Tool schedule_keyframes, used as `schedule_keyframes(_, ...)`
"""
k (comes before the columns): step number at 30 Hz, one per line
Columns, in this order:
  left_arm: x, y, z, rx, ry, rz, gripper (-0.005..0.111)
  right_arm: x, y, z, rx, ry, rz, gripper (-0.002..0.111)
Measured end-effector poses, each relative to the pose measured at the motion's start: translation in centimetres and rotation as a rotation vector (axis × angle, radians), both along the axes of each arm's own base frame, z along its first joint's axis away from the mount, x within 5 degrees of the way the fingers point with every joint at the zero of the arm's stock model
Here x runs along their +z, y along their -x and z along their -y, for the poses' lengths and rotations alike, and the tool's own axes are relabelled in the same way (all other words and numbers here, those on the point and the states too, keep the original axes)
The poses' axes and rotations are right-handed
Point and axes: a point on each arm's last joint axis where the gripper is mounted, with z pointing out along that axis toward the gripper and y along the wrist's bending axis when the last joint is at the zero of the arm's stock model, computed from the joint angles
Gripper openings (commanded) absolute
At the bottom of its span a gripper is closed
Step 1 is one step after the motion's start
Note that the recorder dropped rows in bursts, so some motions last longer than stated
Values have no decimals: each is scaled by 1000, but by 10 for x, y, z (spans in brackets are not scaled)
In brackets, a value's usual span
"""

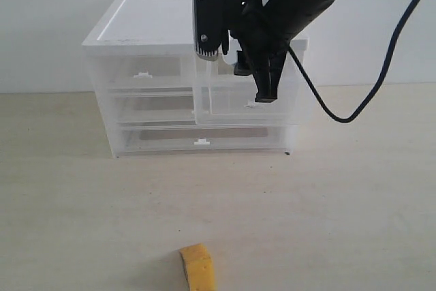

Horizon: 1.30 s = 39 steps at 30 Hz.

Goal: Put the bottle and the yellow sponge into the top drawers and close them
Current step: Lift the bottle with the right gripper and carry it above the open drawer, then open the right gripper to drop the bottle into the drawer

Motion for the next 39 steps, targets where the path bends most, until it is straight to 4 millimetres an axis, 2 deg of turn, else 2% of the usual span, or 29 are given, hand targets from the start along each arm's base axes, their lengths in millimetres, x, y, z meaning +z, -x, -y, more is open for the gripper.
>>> schedule_keyframes(3,0,0,0,0,0,0,4,0,0,0,0,0,0,65)
schedule_keyframes(6,0,0,0,0,0,0,4,1,0,0,1,-5,7,72)
schedule_keyframes(16,0,0,0,0,0,0,4,5,-3,-3,-10,-58,51,71)
schedule_keyframes(21,0,0,0,0,0,0,4,20,1,0,-98,-183,51,71)
schedule_keyframes(24,0,0,0,0,0,0,4,34,8,6,-172,-271,33,61)
schedule_keyframes(27,0,0,0,0,0,0,4,45,15,16,-243,-299,13,41)
schedule_keyframes(31,0,0,0,0,0,0,4,53,18,37,-378,-305,-12,-1)
schedule_keyframes(36,0,0,0,0,0,0,4,56,15,75,-567,-325,-92,0)
schedule_keyframes(39,0,0,0,0,0,0,4,51,14,87,-628,-334,-169,0)
